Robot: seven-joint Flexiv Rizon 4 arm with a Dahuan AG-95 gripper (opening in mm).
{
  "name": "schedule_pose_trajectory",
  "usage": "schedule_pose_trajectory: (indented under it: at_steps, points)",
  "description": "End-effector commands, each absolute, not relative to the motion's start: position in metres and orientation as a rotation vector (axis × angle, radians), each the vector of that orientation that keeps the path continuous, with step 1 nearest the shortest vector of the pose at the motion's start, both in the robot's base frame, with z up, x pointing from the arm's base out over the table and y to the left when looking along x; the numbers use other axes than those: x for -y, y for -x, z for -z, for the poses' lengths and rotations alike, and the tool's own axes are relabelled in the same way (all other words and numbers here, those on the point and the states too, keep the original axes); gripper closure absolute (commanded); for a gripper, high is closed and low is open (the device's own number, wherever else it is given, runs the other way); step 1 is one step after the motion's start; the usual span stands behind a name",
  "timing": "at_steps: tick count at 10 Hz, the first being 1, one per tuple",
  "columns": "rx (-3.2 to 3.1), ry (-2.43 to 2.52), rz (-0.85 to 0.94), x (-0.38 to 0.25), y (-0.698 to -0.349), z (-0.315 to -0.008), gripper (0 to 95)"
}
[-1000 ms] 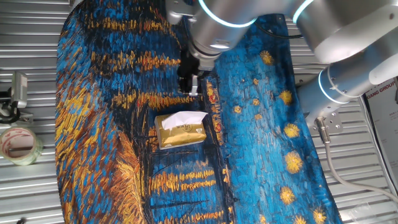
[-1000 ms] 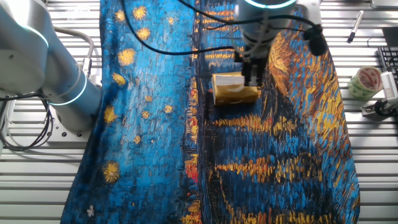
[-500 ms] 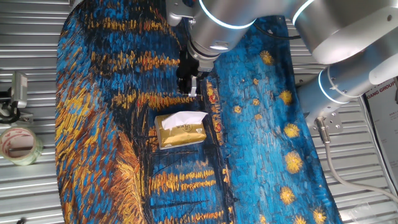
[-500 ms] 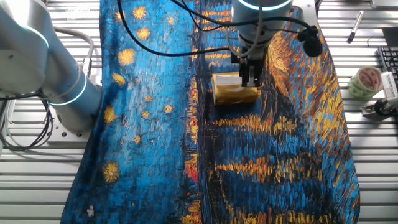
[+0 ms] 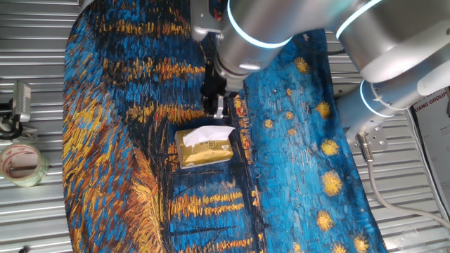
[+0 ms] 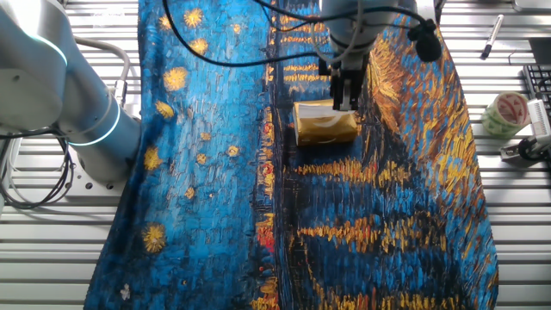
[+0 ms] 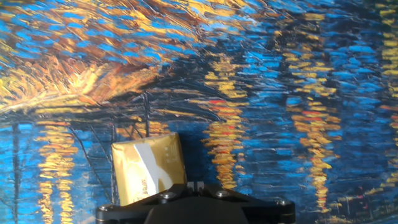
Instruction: Pull out a napkin
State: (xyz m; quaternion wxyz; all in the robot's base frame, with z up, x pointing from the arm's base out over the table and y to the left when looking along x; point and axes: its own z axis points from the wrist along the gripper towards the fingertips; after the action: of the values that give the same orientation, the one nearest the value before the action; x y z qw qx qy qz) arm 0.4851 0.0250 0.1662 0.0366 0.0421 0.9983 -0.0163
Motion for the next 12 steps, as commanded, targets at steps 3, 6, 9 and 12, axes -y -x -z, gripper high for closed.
schedule_pose_trajectory:
  at_steps: [3,6,9,12]
  points:
    - [-3.063,-0.136,0.043,-0.0311,-0.4832,-0.1681,95.0]
    - [-3.06,-0.13,0.059,-0.0317,-0.4825,-0.169,95.0]
    - [-3.037,-0.15,0.051,-0.0321,-0.4824,-0.1688,95.0]
    - [-3.038,-0.162,0.038,-0.0323,-0.4825,-0.1687,95.0]
